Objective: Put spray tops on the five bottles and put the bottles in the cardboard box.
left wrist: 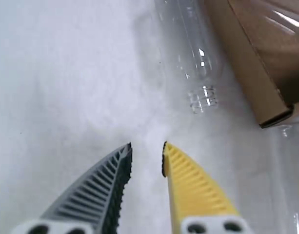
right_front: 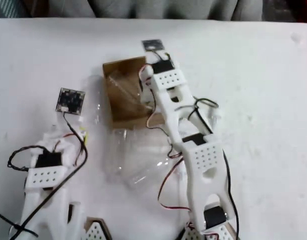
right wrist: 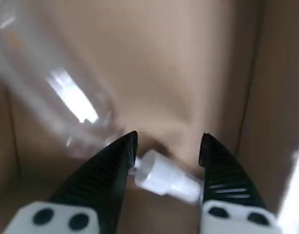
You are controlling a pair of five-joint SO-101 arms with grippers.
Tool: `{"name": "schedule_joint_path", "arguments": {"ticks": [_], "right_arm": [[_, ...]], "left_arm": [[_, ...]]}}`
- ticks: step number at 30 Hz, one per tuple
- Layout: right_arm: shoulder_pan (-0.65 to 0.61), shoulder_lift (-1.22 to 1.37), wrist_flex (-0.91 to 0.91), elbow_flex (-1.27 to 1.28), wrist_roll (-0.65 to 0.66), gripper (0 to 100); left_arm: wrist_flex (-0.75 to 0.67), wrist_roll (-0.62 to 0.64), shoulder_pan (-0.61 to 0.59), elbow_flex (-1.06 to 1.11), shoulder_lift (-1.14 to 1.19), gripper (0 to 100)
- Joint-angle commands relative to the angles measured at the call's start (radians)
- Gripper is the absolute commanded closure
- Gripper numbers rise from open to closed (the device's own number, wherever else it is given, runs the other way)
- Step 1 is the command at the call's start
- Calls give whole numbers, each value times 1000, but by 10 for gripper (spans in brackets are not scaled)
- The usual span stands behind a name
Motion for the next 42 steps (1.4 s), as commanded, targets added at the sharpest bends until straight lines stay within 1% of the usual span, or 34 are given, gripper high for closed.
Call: {"name": "schedule_joint_path", "arguments": {"ticks": [1, 4, 7, 9, 10, 14, 17, 21, 30, 33, 35, 38, 40, 42], "right_arm": [[-28, -8, 105, -126, 281, 826], [-19, -12, 170, -187, 370, 826], [16, -12, 220, -276, 382, 826], [30, -12, 289, -339, 394, 824], [35, -12, 314, -354, 419, 824], [82, -1, 312, -310, 595, 824], [99, 18, 312, -232, 738, 823], [97, 48, 302, -184, 841, 823], [113, 177, 196, -193, 939, 825], [122, 197, 180, -195, 947, 828], [122, 188, 185, -196, 948, 872], [119, 163, 186, -196, 945, 991], [119, 142, 205, -195, 944, 969], [116, 113, 229, -195, 942, 984]], "left_arm": [[-35, 14, -13, -9, -10, 902], [-35, 14, -13, -9, -10, 902], [-35, 14, -13, -9, -10, 902], [-35, 14, -13, -9, -10, 902], [-35, 14, -13, -9, -10, 902], [-35, 14, -13, -9, -10, 902], [-35, 14, -13, -9, -10, 902], [-35, 14, -13, -9, -10, 902], [-35, 14, -13, -9, -10, 902], [-35, 14, -13, -9, -10, 902], [-35, 14, -13, -9, -10, 902], [-35, 14, -13, -9, -10, 902], [-35, 14, -13, -9, -10, 902], [-35, 14, -13, -8, -10, 902]]}}
